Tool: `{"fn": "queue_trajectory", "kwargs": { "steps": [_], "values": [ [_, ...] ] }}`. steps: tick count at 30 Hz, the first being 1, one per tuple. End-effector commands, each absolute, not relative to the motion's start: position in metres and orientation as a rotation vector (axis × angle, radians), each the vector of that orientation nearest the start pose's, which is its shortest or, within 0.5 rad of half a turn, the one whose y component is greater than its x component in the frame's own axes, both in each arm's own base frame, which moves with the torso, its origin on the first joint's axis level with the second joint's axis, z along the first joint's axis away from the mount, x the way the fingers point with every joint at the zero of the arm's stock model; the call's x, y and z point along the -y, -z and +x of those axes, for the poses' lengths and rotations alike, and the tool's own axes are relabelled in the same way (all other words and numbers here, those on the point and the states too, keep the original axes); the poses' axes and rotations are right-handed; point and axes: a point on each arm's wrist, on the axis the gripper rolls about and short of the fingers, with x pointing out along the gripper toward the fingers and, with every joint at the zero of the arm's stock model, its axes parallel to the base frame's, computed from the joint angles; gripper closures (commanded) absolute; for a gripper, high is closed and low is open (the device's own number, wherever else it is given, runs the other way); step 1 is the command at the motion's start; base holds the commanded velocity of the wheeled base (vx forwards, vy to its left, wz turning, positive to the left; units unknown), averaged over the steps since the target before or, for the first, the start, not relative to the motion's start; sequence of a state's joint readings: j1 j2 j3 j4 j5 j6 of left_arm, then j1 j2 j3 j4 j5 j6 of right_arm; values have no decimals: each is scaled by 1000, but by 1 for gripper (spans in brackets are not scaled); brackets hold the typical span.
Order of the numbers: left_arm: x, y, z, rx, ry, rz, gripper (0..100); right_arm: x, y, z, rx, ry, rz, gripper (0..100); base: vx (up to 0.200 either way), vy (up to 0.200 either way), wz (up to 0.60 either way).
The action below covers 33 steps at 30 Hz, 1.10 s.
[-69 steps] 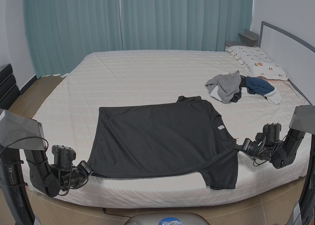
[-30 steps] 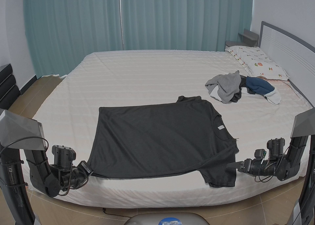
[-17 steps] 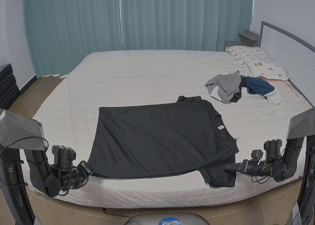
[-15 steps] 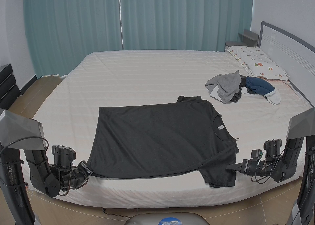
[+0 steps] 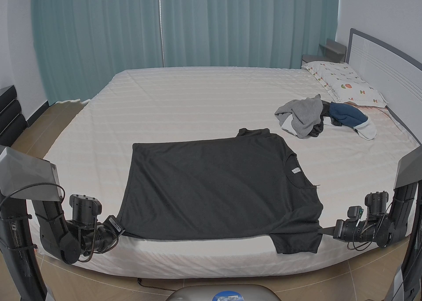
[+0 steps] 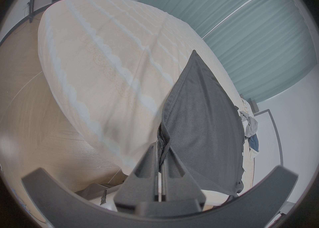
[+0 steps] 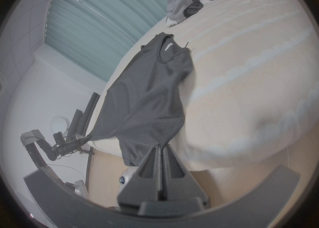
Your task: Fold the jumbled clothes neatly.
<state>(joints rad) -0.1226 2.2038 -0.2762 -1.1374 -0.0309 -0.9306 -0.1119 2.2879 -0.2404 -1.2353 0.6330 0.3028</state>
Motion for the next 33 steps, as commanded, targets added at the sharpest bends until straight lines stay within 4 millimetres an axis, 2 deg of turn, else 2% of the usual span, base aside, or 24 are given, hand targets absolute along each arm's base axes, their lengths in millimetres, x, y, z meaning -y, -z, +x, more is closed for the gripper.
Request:
{"fn": "queue_trajectory", "kwargs": {
  "steps": [1,5,10,23,33],
  "values": [
    [32,20,253,-800,-233,-836,100,16,27,238,-845,-367,583,100,0,0,0],
    [30,12,241,-778,-202,-790,100,14,25,218,-865,-372,559,100,0,0,0],
    [27,15,232,-804,-193,-717,100,13,22,203,-851,-371,556,100,0,0,0],
    [23,16,224,-828,-191,-660,100,17,17,192,-913,-332,586,100,0,0,0],
    [20,18,209,-872,-161,-544,100,16,12,180,-981,-331,567,100,0,0,0]
  ]
}}
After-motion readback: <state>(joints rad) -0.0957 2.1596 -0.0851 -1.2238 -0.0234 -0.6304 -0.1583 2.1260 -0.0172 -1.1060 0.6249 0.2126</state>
